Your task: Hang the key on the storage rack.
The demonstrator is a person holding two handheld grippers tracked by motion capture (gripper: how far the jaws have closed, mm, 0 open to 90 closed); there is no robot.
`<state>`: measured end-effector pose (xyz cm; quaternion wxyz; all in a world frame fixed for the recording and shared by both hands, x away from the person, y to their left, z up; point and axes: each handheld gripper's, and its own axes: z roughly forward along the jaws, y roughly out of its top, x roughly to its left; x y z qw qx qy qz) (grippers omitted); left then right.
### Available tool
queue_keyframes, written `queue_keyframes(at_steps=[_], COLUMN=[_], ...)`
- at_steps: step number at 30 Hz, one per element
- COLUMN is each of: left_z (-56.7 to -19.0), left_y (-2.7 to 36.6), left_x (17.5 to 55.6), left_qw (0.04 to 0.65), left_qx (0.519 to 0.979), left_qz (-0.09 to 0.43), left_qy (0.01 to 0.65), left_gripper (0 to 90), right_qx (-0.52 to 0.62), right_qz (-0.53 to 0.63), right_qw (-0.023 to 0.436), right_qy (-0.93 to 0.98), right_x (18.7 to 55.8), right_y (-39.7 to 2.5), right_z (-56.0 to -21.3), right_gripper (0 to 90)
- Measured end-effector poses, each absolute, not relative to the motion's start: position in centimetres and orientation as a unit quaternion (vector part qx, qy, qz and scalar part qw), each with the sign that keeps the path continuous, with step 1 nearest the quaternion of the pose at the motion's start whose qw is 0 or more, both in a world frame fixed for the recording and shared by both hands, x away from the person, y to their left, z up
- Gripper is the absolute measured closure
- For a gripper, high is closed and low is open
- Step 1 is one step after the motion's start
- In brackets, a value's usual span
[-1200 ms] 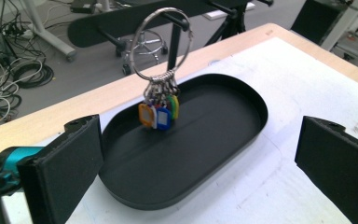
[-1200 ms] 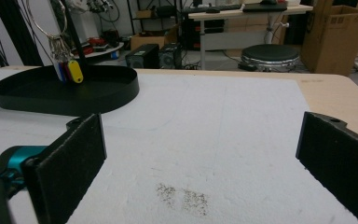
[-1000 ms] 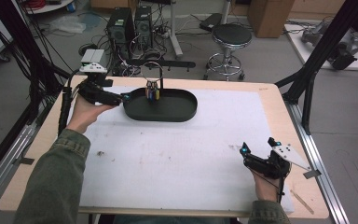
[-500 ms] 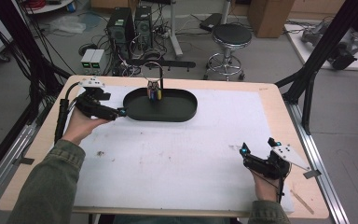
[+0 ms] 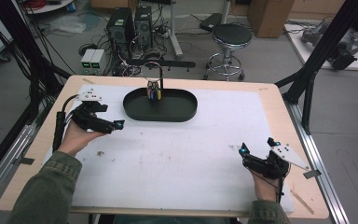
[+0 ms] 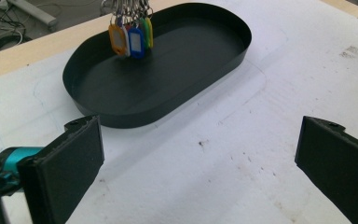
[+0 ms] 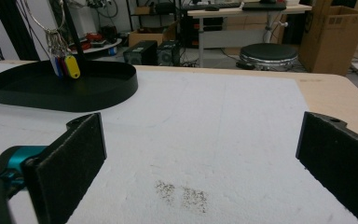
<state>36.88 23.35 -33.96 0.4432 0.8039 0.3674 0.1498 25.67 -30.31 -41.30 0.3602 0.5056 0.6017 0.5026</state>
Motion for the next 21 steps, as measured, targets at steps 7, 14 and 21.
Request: queue_keyframes(at_steps=[7, 14, 21], left_z=[-34.7, -35.8, -37.0], left_y=[24.1, 25.3, 26.4], left_x=[35.4, 34.1, 32.9], left_qw=[0.444, 0.445, 0.444], left_qx=[0.801, 0.793, 0.785], left_qz=[0.154, 0.159, 0.162], left_qy=[0.372, 0.384, 0.401], left_gripper=[1.7, 1.7, 1.6], right_qx=[0.504, 0.505, 0.506], right_qz=[0.503, 0.503, 0.501], right_qw=[0.363, 0.361, 0.36], right_qy=[0.601, 0.601, 0.603], right_x=[25.7, 25.6, 25.7], right_y=[-30.4, -30.4, -30.4], right_z=[-41.3, -41.3, -41.3], right_gripper=[0.5, 0.4, 0.4])
